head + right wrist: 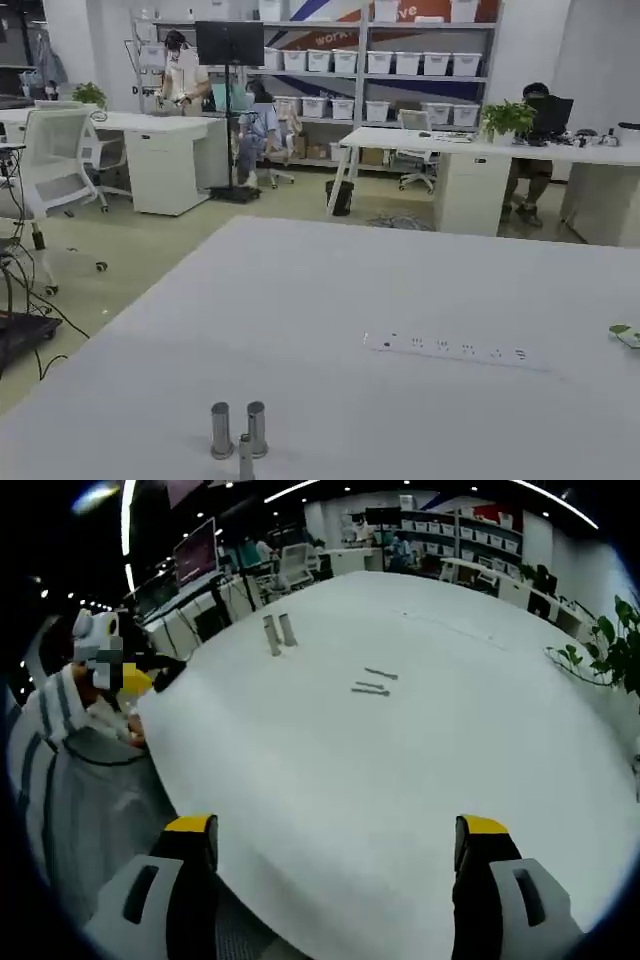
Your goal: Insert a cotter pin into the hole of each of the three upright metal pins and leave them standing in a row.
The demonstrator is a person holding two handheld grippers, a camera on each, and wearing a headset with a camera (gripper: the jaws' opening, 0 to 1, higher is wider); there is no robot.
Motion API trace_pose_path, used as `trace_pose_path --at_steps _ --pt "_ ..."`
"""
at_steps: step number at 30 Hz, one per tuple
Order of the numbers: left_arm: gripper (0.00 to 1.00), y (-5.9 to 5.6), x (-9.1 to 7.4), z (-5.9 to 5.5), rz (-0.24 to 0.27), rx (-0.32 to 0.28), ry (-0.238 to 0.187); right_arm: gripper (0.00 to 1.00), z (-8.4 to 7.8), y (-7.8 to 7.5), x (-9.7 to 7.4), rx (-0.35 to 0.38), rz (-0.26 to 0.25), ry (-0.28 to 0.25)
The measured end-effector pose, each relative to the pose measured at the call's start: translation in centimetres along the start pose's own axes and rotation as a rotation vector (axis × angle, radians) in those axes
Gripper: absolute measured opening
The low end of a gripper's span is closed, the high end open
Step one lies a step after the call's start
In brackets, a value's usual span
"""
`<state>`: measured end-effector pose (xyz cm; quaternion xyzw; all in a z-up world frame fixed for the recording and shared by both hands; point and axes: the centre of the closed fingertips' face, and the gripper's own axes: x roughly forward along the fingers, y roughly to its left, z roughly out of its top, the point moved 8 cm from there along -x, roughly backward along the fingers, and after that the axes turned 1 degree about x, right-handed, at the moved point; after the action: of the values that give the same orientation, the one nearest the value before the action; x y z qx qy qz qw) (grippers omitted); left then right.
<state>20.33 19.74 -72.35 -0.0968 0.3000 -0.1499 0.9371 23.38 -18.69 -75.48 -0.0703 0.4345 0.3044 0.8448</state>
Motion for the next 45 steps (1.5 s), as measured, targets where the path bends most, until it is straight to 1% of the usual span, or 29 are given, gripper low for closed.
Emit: trace_pose_path --at_steps 3,7,9,12,14,17,20,25,26,28,29,31,36,38,41,45 --pt "1.0 0.0 0.1 -0.3 -0.009 -0.002 0.016 1.0 0.1 0.1 -0.1 -0.003 0.006 0.0" --pt "1.0 0.0 0.4 -0.4 -0.013 -0.007 0.022 1.0 0.1 0.1 0.1 -0.012 0.004 0.011" --pt "1.0 -0.1 0.5 -0.4 -0.016 -0.004 0.027 1.0 0.2 0.1 0.1 -0.011 0.004 0.006" --pt "1.0 -0.1 0.7 -0.3 -0.017 0.006 0.021 1.0 0.3 0.3 0.1 -0.002 0.011 -0.012" --pt "1.0 0.2 0.9 -0.1 -0.011 0.002 0.014 1.0 0.3 0.6 0.1 0.006 0.029 -0.015" --pt "1.0 0.3 1.0 0.1 -0.015 -0.004 0.015 1.0 0.3 0.9 0.2 0.013 0.021 -0.022" --pt "1.0 0.4 1.0 0.2 -0.02 0.014 0.025 1.0 0.4 1.1 0.3 0.027 0.018 -0.032" --pt "1.0 0.4 1.3 0.1 -0.03 0.017 0.038 1.0 0.6 1.4 0.4 0.033 0.01 -0.041" --pt "1.0 0.4 1.3 0.0 -0.039 0.022 0.044 1.0 0.8 1.5 0.4 0.036 0.011 -0.046" --pt "1.0 0.3 1.2 -0.1 -0.054 0.024 0.064 1.0 0.9 1.7 0.4 0.026 0.017 -0.041" --pt "1.0 0.3 1.0 -0.2 -0.057 0.028 0.066 1.0 0.9 1.8 0.3 0.014 0.016 -0.035" --pt "1.0 0.3 0.8 -0.3 -0.06 0.029 0.067 1.0 1.0 1.8 0.2 0.005 0.009 -0.035" --pt "1.0 0.1 0.7 -0.5 -0.071 0.033 0.071 1.0 1.2 1.9 -0.1 0.019 0.004 -0.054" --pt "1.0 0.1 0.7 -0.5 -0.068 0.036 0.066 1.0 1.3 2.0 0.0 0.016 0.002 -0.055" --pt "1.0 0.1 0.7 -0.6 -0.078 0.032 0.07 1.0 1.2 2.3 0.1 0.009 0.006 -0.051" --pt "1.0 0.3 0.6 -0.4 -0.065 0.038 0.058 1.0 1.2 2.4 0.0 0.014 0.004 -0.057"
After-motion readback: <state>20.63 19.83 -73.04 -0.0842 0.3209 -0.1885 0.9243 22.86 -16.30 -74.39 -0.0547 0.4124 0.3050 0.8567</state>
